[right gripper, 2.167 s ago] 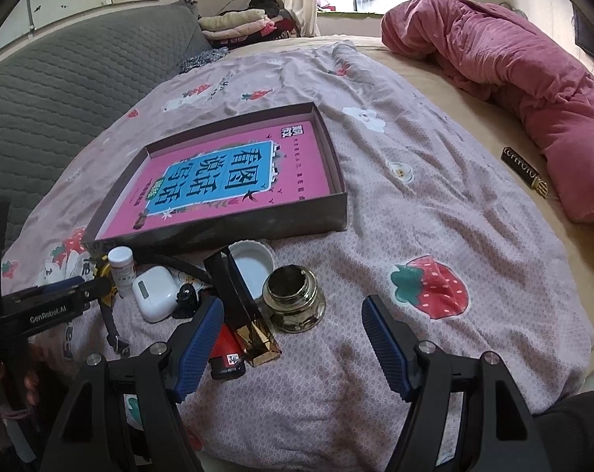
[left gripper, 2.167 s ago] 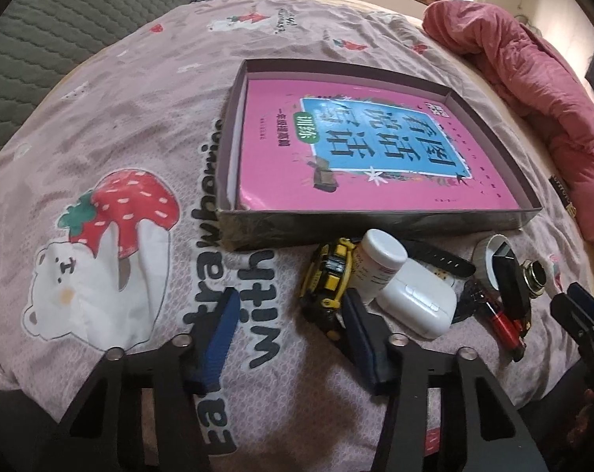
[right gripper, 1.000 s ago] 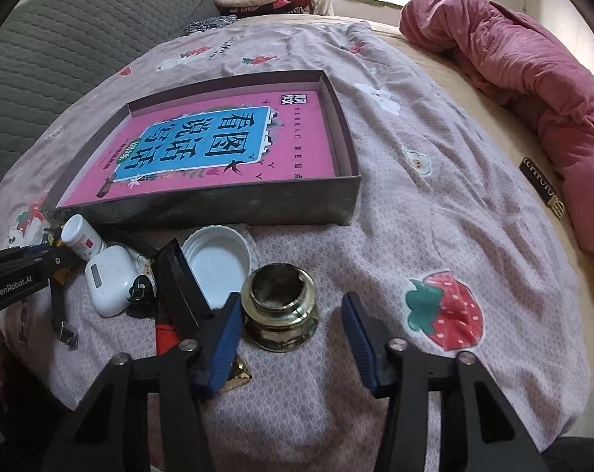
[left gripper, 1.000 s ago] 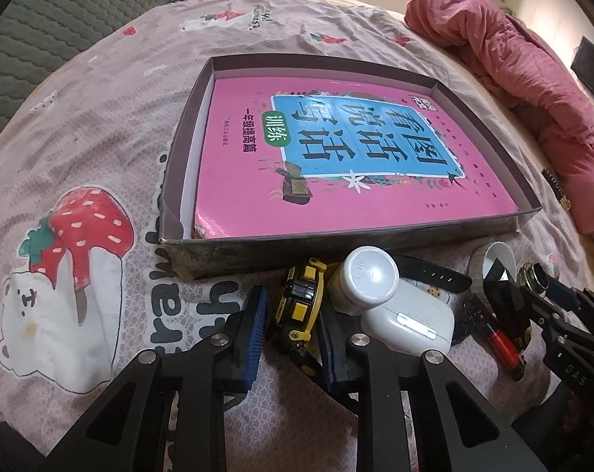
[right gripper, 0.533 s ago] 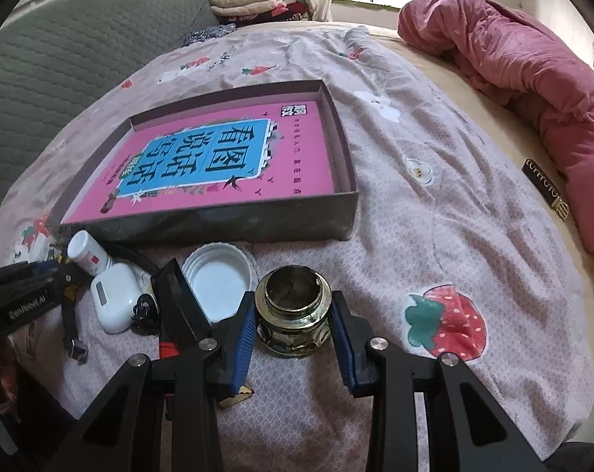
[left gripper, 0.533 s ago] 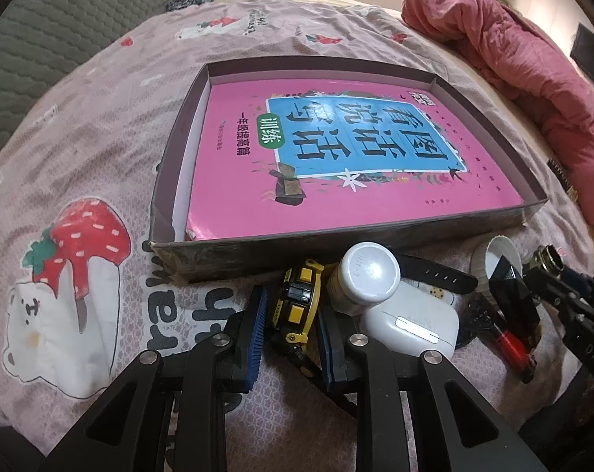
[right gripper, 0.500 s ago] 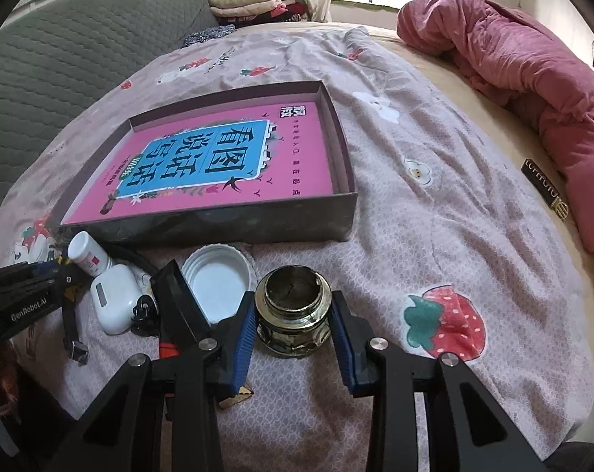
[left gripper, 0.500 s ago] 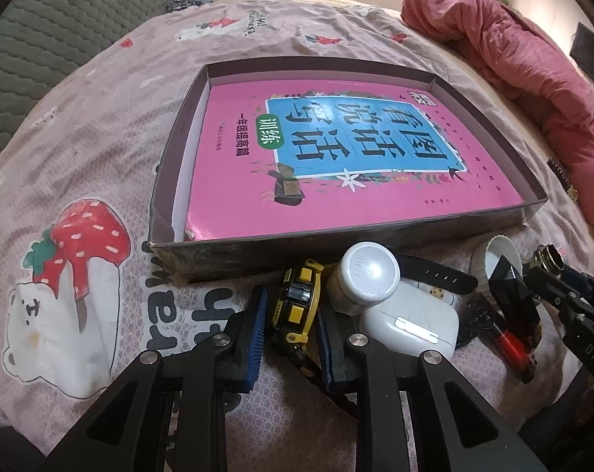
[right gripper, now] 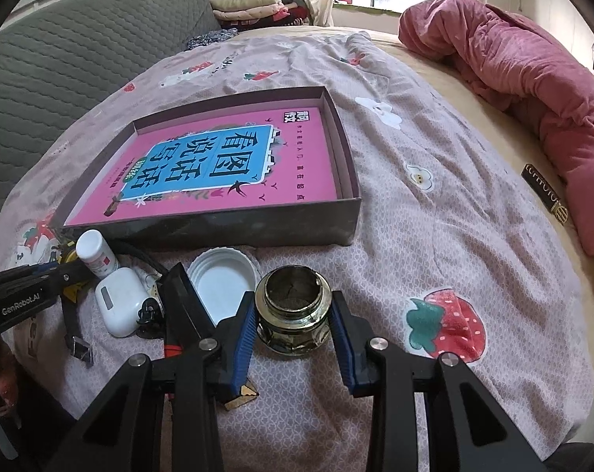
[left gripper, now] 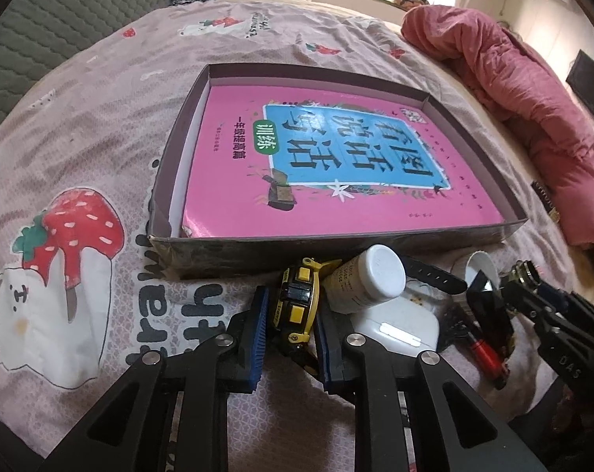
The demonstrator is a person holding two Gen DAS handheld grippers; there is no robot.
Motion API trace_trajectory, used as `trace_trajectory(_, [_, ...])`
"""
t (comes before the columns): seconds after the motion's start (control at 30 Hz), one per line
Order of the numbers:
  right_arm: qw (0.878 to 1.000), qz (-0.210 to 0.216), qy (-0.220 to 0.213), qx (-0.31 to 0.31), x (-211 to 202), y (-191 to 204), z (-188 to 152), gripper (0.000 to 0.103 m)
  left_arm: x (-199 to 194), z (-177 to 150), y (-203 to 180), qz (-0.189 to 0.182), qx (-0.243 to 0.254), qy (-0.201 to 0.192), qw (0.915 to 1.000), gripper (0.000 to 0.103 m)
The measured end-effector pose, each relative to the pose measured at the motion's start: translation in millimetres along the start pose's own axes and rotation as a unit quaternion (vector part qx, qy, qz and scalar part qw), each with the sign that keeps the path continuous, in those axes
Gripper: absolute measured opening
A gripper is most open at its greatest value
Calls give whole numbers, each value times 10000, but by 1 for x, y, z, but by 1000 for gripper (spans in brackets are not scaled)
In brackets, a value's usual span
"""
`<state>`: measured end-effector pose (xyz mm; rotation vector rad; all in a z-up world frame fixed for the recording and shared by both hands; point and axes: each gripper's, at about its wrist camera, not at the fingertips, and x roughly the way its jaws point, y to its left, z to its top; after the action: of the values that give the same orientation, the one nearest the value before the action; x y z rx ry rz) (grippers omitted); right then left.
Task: Organize rigid objects
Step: 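Lift the yellow watch with the left tool while the right tool lifts the brass cup over the tray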
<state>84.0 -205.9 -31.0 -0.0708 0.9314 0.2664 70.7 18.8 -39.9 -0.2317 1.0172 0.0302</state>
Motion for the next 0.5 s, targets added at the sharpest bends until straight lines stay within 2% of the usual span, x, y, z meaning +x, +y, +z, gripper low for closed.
trace_trajectory(0.23, [10000,34,-71,1,-2,0,1,36,-6,-1,3,-243,-179,-23,9995,21])
trace_trajectory(0.5, [9996,158,-230,-69,-9,5,3,36,-18,0,-8,-321,-1,-236,9992,21])
